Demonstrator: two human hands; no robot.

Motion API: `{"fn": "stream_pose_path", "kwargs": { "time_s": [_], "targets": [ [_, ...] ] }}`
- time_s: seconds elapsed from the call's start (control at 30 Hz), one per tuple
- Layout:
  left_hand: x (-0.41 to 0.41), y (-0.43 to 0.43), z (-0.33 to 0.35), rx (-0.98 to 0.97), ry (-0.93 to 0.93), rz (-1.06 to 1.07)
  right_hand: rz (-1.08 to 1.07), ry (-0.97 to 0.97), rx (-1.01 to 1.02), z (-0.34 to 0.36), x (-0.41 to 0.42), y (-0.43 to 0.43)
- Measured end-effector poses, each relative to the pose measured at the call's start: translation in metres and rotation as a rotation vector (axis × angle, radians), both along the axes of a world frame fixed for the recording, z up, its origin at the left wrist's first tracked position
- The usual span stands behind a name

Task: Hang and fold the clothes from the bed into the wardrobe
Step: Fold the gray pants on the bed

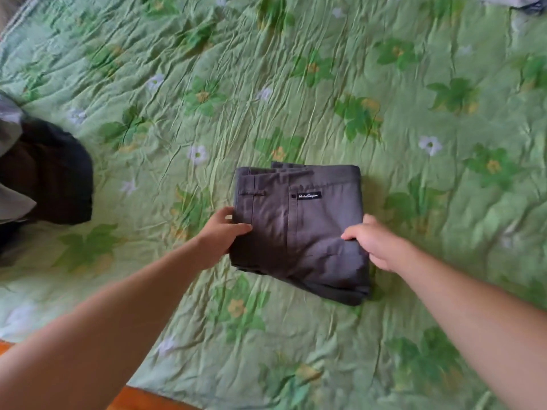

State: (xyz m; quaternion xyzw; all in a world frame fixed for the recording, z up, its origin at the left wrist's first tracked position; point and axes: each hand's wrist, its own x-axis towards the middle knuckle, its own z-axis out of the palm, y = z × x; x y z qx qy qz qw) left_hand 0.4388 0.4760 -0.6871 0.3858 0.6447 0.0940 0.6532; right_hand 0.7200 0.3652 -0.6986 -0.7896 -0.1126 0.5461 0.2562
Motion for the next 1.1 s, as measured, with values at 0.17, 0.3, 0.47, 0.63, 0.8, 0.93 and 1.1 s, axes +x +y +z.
{"fn": "stream_pose_path", "kwargs": {
  "time_s": [0.17,0.3,0.47,0.63,0.8,0.93,1.1],
  "targets": [
    [0.005,0.003,-0.002,0.212,-0.015,-0.189,0.148,-0.189,0.121,0.003,-0.016,-0.003],
    [0.013,0.006,0.028,0.337,0.063,-0.5,0.32,-0.233,0.196,0.033,-0.014,-0.012],
    [0.024,-0.002,0.08,0.394,0.12,-0.668,0.272,-0.385,0.147,0.083,-0.02,-0.048],
    [0.041,-0.028,0.183,0.562,0.118,-0.967,0.29,-0.545,0.14,0.196,-0.034,-0.116],
    [0.06,-0.068,0.284,0.722,0.082,-1.162,0.159,-0.648,0.111,0.299,-0.049,-0.184],
    [0.076,-0.12,0.369,0.859,0.042,-1.33,0.084,-0.68,0.059,0.387,-0.069,-0.259],
    [0.098,-0.2,0.44,0.964,0.017,-1.498,-0.005,-0.739,0.001,0.458,-0.088,-0.352]
  ]
}}
